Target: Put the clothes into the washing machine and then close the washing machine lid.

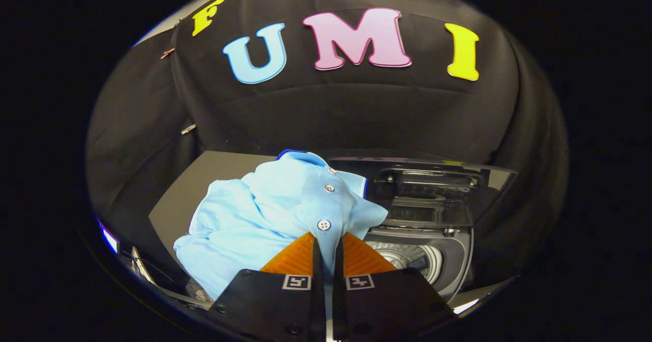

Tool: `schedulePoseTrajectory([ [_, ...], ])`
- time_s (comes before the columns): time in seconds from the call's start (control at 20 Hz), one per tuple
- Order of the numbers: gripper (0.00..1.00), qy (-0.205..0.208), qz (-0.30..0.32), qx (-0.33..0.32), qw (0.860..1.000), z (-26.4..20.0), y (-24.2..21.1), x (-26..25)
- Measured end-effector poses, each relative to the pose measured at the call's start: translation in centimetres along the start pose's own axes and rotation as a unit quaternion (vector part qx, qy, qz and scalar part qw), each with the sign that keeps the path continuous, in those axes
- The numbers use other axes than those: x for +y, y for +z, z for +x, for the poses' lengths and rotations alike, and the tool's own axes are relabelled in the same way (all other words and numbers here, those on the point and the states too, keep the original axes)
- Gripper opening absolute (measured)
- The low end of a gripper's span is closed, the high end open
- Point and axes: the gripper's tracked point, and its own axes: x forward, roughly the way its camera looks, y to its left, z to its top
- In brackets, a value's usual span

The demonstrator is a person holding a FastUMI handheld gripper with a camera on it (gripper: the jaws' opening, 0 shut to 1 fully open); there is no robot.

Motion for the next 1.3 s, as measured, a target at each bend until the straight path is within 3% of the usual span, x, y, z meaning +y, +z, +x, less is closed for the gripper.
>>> schedulePoseTrajectory([
  [0.55, 0.10, -0.059, 0.030, -0.006, 0.998, 0.6, 1.1, -11.7],
  [1.0, 0.10, -0.105, 0.003, 0.024, 0.994, 4.5, -3.5, -17.2],
  [1.3, 0.10, -0.109, 0.018, 0.055, 0.992, 7.0, -6.9, -19.0],
])
